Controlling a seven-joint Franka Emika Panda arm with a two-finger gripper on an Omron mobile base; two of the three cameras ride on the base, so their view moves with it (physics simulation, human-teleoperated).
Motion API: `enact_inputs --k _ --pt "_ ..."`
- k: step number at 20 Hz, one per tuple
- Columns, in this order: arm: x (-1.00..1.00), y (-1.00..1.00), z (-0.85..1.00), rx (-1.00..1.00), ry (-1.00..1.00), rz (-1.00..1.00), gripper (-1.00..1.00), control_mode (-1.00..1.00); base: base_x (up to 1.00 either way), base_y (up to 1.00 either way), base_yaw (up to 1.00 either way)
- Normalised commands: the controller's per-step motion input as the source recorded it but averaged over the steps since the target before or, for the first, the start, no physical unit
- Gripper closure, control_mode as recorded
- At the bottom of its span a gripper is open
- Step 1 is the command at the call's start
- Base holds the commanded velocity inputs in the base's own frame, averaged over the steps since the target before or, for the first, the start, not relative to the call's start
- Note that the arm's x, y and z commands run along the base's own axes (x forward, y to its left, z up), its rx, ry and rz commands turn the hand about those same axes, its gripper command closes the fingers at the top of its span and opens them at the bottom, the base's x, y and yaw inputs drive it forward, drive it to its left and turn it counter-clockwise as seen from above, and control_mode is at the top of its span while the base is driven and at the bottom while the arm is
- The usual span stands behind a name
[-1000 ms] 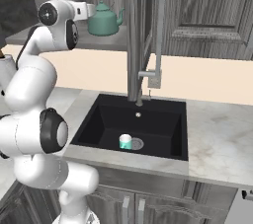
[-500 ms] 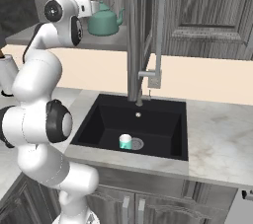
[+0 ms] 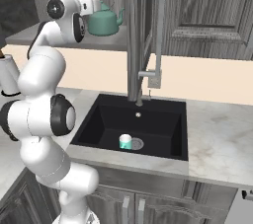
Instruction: Open the cabinet, pick the kettle from the cabinet, and place it in the sink.
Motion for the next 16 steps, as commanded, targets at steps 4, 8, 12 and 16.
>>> enact_inputs --k 4,8,12,16 --pt "0.06 0.0 -0.04 0.0 0.0 0.0 -1.0 -1.0 0.0 0.0 0.0" --pt "0.15 0.01 0.0 0.0 -0.03 0.0 -1.0 -1.0 0.0 0.0 0.0" --pt "0.14 0.02 0.0 0.0 -0.03 0.0 -1.0 -1.0 0.0 0.0 0.0" --pt "0.09 0.04 -0.01 0.0 -0.05 0.0 -1.0 -1.0 0.0 0.0 0.0"
